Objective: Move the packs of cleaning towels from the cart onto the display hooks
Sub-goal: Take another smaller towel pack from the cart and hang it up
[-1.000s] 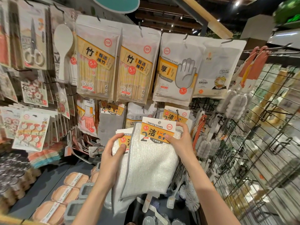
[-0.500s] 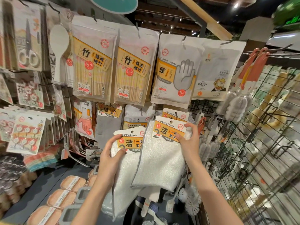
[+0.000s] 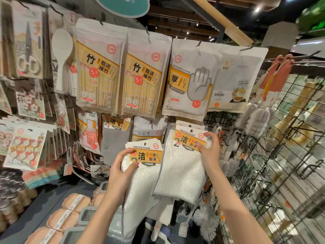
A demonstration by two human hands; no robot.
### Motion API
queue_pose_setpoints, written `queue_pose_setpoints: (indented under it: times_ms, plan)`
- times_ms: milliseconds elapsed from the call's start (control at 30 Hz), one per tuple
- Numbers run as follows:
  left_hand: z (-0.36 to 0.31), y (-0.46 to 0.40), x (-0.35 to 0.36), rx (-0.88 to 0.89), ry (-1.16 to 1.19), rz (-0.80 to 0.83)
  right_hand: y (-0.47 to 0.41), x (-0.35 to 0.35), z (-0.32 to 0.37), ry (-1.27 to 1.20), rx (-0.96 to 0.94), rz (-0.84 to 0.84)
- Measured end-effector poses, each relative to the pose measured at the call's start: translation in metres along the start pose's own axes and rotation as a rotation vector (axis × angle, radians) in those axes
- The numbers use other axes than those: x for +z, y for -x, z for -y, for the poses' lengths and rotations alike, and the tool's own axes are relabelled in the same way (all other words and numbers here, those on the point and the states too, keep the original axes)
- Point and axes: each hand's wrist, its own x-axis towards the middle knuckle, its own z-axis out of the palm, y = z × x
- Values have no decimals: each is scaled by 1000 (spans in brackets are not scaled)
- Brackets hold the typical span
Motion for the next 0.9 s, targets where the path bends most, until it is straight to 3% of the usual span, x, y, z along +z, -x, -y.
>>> queue_pose_setpoints:
  times_ms: [900]
  plan:
    - [5, -7, -18, 102, -77, -8, -33, 17, -11, 219, 100, 128]
